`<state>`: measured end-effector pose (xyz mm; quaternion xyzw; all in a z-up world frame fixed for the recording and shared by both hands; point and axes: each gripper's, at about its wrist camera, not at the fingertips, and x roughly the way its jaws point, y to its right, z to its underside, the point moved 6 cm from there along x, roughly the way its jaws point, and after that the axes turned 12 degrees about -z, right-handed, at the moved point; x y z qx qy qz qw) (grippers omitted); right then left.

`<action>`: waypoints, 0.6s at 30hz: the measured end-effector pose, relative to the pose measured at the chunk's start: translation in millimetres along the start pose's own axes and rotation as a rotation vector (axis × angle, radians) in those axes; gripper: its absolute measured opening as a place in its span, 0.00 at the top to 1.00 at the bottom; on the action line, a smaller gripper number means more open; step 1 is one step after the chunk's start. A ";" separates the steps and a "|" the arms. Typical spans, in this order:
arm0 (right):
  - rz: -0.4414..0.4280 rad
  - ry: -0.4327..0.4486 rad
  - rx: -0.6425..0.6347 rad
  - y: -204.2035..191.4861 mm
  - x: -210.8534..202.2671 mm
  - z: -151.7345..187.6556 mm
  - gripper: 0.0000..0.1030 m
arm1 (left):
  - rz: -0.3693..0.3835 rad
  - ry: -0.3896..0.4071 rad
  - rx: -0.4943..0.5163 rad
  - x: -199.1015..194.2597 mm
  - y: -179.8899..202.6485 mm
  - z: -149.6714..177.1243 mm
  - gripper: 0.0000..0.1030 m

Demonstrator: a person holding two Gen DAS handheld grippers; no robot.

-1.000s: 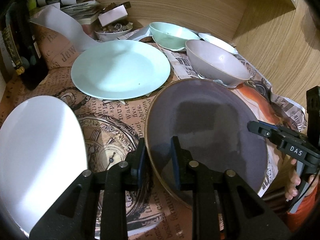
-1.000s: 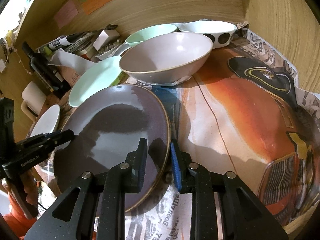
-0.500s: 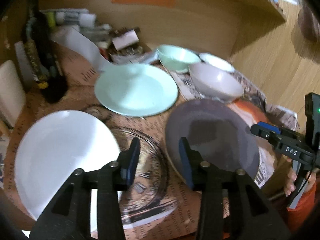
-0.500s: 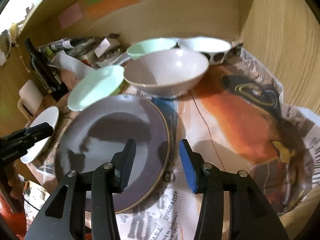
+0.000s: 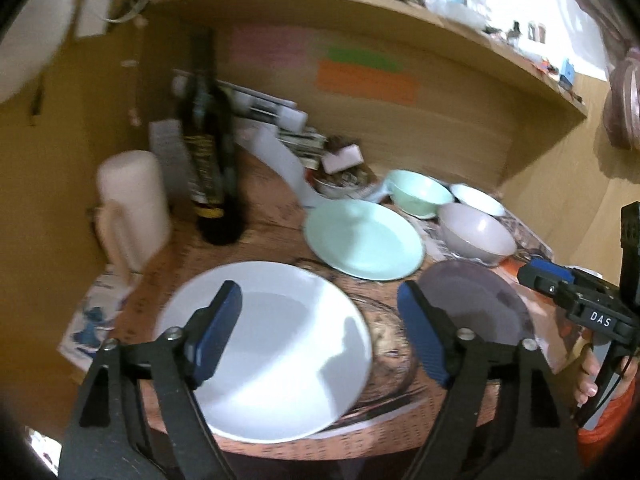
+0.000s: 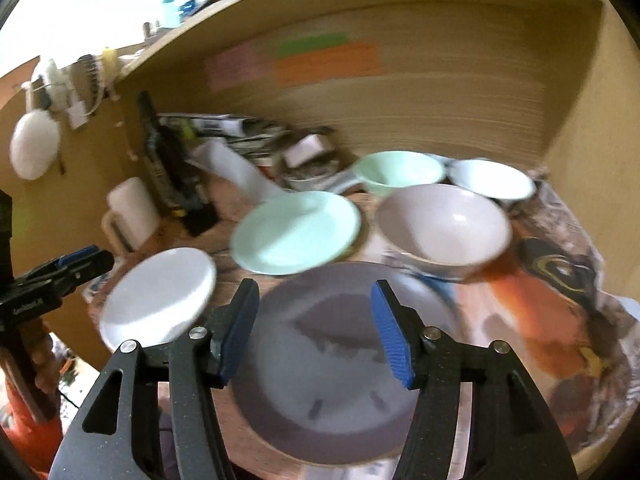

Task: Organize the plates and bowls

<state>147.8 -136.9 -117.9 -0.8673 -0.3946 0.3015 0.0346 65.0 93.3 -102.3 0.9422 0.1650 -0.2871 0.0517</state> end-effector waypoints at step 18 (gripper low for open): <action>-0.151 -0.132 -0.049 -83.8 89.9 15.1 0.47 | -0.140 -0.123 -0.041 33.7 -99.6 43.5 0.18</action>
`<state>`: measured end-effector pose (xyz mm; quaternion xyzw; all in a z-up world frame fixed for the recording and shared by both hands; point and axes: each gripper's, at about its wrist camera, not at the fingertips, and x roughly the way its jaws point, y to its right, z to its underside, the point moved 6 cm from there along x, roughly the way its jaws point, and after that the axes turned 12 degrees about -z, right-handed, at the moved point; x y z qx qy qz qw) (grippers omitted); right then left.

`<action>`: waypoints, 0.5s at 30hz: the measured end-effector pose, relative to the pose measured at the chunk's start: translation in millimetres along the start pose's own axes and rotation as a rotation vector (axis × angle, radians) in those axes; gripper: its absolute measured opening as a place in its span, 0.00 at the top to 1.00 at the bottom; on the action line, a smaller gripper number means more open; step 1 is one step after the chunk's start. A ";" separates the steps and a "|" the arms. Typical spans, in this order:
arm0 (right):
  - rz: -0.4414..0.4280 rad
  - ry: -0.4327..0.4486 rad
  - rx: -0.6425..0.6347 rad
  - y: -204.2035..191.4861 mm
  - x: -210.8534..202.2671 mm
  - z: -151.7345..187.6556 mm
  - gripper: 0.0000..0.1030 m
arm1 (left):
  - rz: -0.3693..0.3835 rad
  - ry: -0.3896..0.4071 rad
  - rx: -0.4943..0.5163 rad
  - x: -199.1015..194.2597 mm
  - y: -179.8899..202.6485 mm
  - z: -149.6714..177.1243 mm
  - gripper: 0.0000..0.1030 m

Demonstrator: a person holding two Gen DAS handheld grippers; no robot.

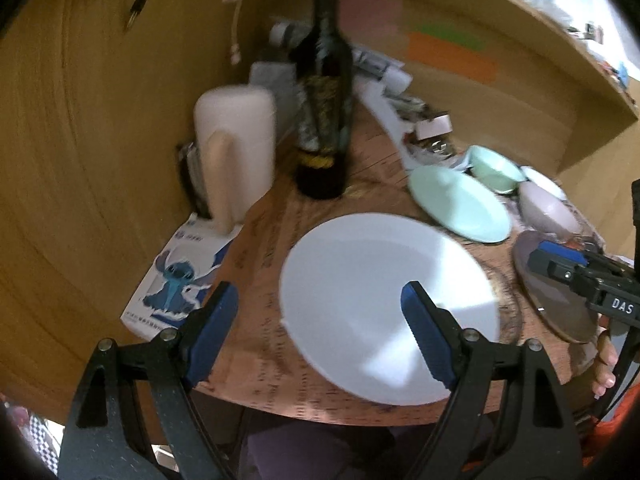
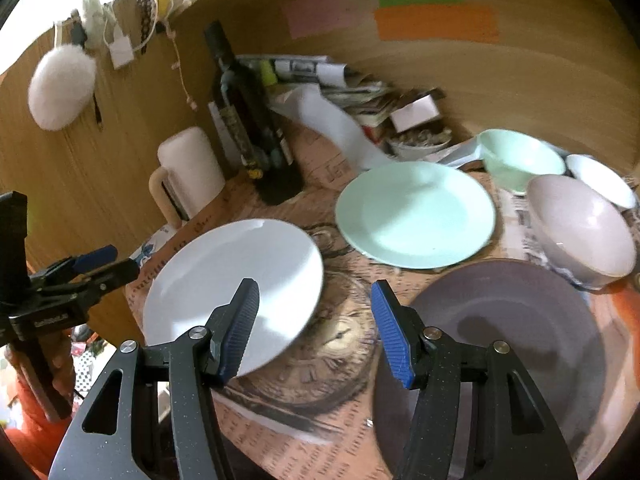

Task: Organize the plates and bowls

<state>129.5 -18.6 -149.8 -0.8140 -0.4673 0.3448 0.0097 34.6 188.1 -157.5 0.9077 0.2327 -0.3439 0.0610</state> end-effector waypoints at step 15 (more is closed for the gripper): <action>0.019 -0.127 0.048 -1.4 58.0 10.8 0.70 | 0.074 -0.126 -0.031 46.6 -17.4 18.5 0.53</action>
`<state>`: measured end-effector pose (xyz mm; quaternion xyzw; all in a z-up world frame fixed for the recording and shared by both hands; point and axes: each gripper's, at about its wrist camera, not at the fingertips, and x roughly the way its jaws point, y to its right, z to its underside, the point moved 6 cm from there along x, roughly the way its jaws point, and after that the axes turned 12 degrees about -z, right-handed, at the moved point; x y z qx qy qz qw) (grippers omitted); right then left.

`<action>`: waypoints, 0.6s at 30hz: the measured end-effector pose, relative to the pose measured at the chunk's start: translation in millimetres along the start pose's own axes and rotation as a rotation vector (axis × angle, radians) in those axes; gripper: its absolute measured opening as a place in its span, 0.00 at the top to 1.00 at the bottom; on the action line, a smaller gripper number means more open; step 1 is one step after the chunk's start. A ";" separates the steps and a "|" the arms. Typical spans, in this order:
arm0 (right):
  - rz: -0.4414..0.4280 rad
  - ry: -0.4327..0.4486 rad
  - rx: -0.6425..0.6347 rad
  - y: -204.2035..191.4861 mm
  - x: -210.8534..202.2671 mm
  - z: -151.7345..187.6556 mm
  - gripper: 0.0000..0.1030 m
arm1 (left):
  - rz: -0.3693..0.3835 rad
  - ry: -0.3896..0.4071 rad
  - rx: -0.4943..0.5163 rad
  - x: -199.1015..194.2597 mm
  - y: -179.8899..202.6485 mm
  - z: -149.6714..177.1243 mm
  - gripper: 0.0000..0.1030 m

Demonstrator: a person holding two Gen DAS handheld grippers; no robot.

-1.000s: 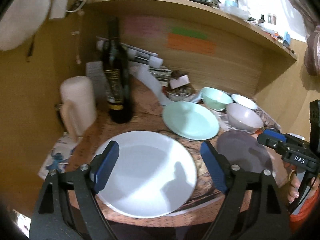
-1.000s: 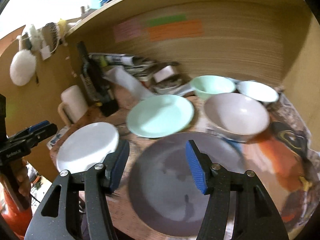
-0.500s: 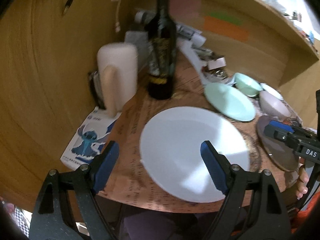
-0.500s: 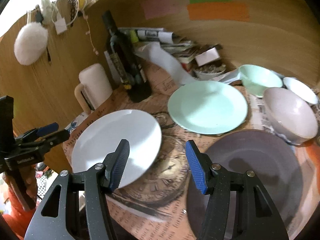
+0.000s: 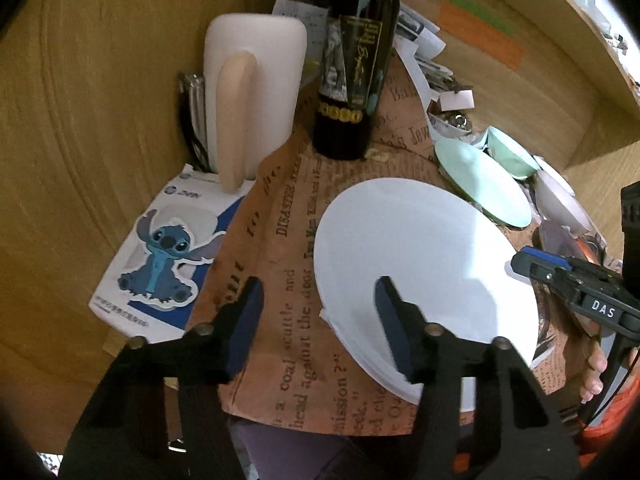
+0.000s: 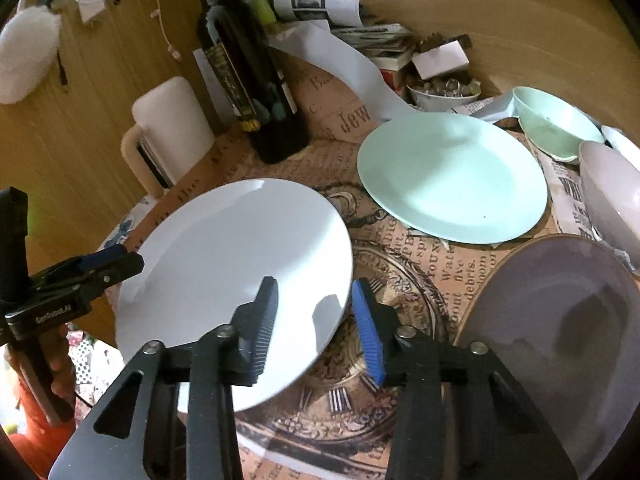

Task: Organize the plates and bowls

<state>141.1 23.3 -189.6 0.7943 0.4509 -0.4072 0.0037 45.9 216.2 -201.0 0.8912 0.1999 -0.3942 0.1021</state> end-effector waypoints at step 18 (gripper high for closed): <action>0.024 -0.025 0.012 7.7 14.9 2.3 0.81 | 0.080 -0.042 -0.017 13.8 10.2 1.9 0.78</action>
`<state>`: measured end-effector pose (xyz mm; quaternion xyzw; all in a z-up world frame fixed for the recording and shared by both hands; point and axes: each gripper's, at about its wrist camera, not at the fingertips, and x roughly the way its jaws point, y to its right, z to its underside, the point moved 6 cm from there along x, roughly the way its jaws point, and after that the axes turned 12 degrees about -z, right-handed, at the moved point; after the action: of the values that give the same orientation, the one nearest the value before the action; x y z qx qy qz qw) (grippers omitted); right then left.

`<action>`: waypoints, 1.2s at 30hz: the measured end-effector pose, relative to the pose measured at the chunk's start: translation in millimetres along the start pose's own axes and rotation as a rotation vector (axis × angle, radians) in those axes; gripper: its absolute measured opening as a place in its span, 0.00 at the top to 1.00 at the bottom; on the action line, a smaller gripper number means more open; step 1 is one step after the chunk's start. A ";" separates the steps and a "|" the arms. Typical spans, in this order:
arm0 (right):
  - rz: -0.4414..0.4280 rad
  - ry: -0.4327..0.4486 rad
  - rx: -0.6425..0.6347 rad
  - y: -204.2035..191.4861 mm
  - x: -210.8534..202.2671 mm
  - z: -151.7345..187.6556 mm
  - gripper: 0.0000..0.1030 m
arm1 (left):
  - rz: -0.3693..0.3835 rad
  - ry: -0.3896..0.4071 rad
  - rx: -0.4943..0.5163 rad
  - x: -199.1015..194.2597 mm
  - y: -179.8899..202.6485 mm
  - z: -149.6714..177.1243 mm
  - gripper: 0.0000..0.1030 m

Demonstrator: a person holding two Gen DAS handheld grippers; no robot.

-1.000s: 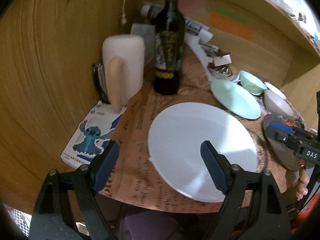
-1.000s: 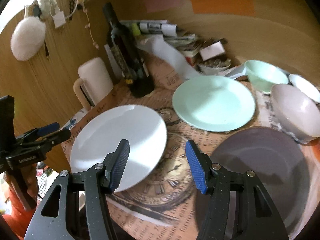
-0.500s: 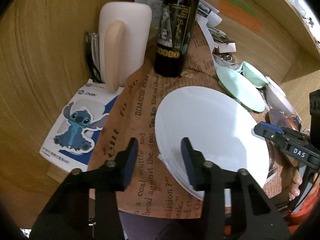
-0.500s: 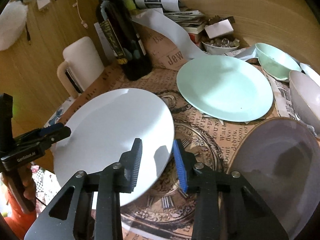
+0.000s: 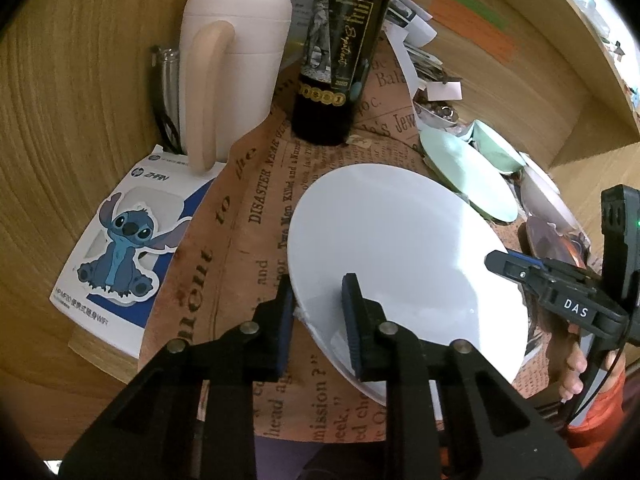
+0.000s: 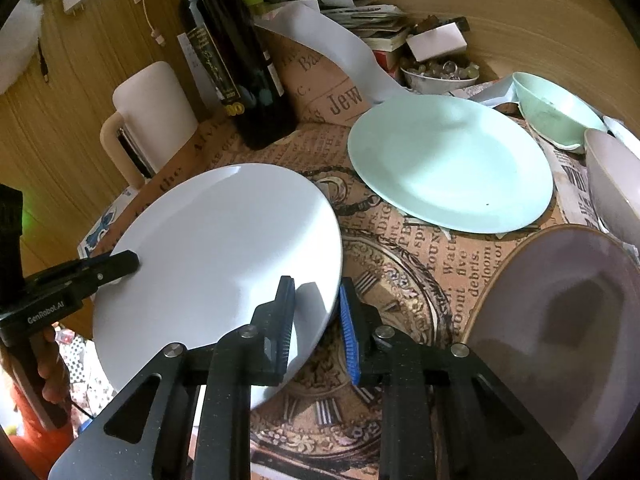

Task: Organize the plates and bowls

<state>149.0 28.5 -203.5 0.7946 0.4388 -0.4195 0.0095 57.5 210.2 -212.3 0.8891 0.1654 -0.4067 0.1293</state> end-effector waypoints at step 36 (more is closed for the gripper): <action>0.047 0.216 0.001 20.7 -93.1 -7.7 0.81 | 0.044 0.136 0.063 -50.2 79.5 -29.2 0.77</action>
<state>144.2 -45.4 -143.1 0.8453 0.4183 -0.3311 -0.0283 78.3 138.8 -147.7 0.9217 0.1415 -0.3475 0.0988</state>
